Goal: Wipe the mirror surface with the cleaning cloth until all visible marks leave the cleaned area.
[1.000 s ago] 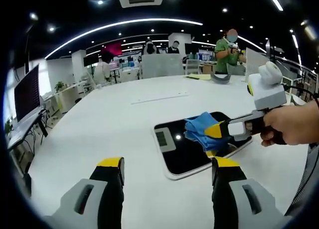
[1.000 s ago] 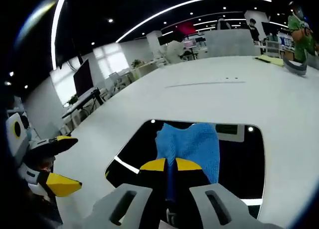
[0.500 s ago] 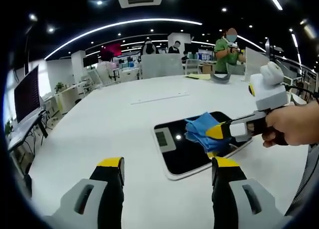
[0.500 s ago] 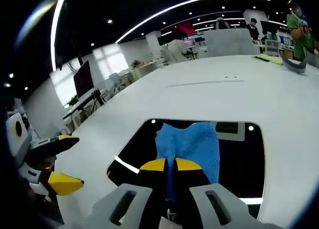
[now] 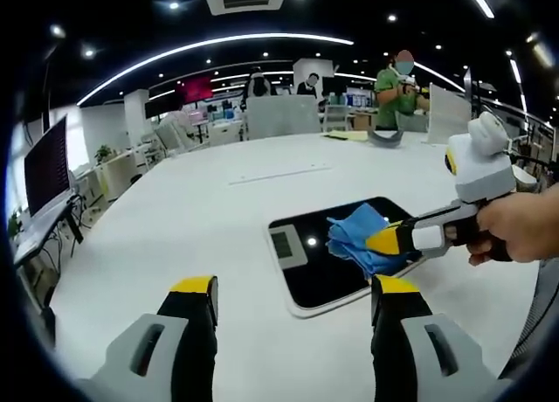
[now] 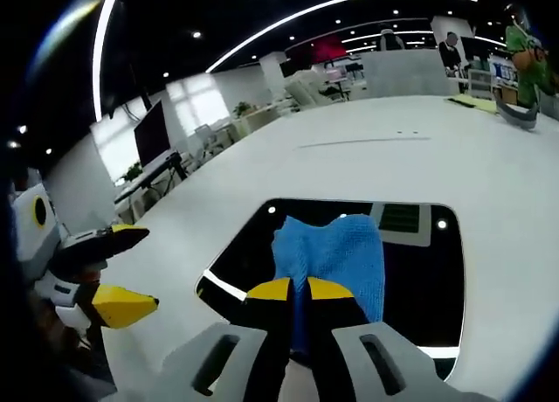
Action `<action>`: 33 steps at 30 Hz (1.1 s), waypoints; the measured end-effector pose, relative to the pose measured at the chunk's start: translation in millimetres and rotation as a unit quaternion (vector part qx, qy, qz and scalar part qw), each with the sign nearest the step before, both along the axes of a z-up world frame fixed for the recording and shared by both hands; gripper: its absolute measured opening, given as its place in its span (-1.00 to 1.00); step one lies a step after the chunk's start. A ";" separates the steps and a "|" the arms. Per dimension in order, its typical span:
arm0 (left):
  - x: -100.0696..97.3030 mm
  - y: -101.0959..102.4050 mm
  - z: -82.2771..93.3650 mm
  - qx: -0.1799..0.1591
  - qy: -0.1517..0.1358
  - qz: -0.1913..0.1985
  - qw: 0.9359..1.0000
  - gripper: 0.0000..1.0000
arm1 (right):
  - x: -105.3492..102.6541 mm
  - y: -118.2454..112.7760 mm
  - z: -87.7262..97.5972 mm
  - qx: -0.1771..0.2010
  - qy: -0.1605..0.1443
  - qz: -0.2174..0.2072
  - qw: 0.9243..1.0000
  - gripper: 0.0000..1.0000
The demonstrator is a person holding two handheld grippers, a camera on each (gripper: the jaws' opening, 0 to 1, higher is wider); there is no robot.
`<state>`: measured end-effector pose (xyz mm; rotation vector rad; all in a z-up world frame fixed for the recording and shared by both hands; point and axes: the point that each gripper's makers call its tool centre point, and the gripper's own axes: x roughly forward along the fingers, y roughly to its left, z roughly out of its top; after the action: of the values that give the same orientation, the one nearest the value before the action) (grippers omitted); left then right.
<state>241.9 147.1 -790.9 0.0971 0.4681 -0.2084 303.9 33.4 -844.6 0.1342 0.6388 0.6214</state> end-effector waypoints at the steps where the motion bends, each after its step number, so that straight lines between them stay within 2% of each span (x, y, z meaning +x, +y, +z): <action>1: -0.1 -0.2 0.0 0.000 0.000 0.000 1.000 0.42 | -0.2 -0.1 -0.2 0.000 0.000 0.000 1.000 -0.98; 14: -1.4 -3.3 0.9 0.001 0.002 -0.004 1.000 0.42 | -6.0 -1.3 -2.8 0.005 -0.007 0.000 1.000 -0.98; 30: -0.3 -4.1 -2.8 0.002 0.006 -0.007 1.000 0.42 | -12.0 -0.5 2.5 0.008 -0.009 0.001 1.000 -0.98; 33: 0.3 -3.8 -4.1 0.002 0.007 -0.007 1.000 0.42 | -8.0 -0.3 1.2 0.010 -0.005 0.003 1.000 -0.98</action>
<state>242.2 143.4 -795.0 0.1027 0.4823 -0.2223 295.9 33.1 -843.4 0.1486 0.6227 0.6336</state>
